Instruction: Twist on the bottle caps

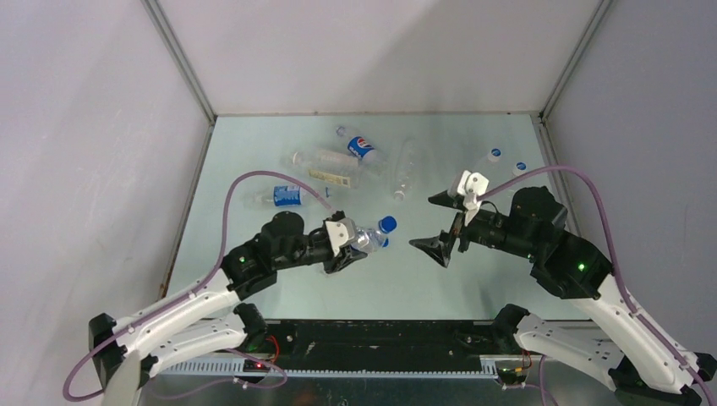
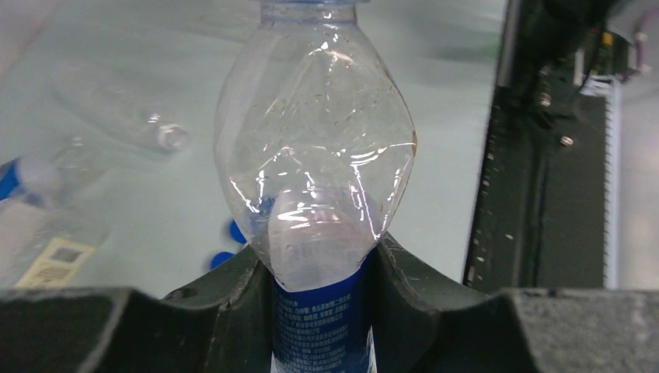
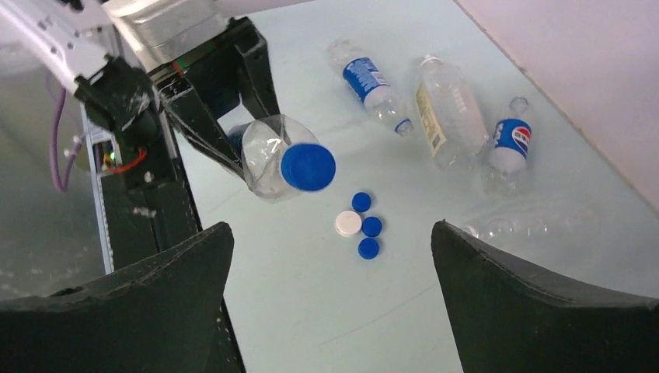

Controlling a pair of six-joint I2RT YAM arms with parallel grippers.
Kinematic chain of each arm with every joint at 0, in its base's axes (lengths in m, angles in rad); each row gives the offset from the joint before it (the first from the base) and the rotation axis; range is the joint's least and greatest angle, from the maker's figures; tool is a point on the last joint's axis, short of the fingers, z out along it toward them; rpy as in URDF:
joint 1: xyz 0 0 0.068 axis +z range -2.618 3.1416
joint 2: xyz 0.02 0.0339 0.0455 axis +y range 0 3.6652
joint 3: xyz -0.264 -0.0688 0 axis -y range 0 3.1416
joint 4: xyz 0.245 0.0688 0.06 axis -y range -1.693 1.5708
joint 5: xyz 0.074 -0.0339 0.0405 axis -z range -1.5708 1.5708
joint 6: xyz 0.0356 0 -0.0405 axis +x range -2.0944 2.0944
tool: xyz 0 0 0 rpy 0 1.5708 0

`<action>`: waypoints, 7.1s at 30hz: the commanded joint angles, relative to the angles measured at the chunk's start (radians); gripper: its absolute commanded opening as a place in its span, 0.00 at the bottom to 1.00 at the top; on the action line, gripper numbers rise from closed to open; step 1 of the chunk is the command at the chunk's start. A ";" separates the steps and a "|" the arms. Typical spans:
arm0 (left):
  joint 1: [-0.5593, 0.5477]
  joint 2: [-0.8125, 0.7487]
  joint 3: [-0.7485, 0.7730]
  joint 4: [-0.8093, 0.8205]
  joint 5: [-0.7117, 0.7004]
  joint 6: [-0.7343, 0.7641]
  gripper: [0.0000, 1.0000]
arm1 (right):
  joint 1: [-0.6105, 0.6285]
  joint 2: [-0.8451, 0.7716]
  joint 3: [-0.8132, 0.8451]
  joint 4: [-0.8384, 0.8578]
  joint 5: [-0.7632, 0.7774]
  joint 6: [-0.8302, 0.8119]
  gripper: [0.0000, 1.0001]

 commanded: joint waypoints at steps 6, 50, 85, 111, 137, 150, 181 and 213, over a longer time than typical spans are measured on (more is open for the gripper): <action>0.007 0.060 0.107 -0.129 0.225 0.069 0.25 | 0.003 0.018 -0.003 -0.059 -0.302 -0.386 0.99; 0.006 0.083 0.168 -0.187 0.304 0.131 0.25 | 0.043 0.167 0.050 -0.090 -0.389 -0.419 0.20; -0.389 0.234 0.086 0.265 -0.753 0.021 0.26 | 0.066 0.019 -0.166 0.144 0.265 0.743 0.55; 0.056 0.219 0.209 -0.324 -0.396 -0.380 0.27 | -0.005 0.051 -0.301 -0.189 0.337 0.617 0.86; 0.215 -0.030 0.092 -0.375 -0.432 -0.442 0.28 | 0.117 1.007 0.059 0.098 0.528 0.558 0.65; 0.217 -0.041 0.094 -0.384 -0.449 -0.406 0.28 | 0.091 1.130 0.127 0.088 0.522 0.556 0.53; 0.216 0.015 0.118 -0.329 -0.355 -0.319 0.28 | 0.155 0.847 -0.215 -0.135 0.383 0.622 0.46; 0.215 0.007 0.106 -0.261 -0.139 -0.137 0.29 | 0.140 0.590 -0.215 -0.082 0.281 0.496 0.18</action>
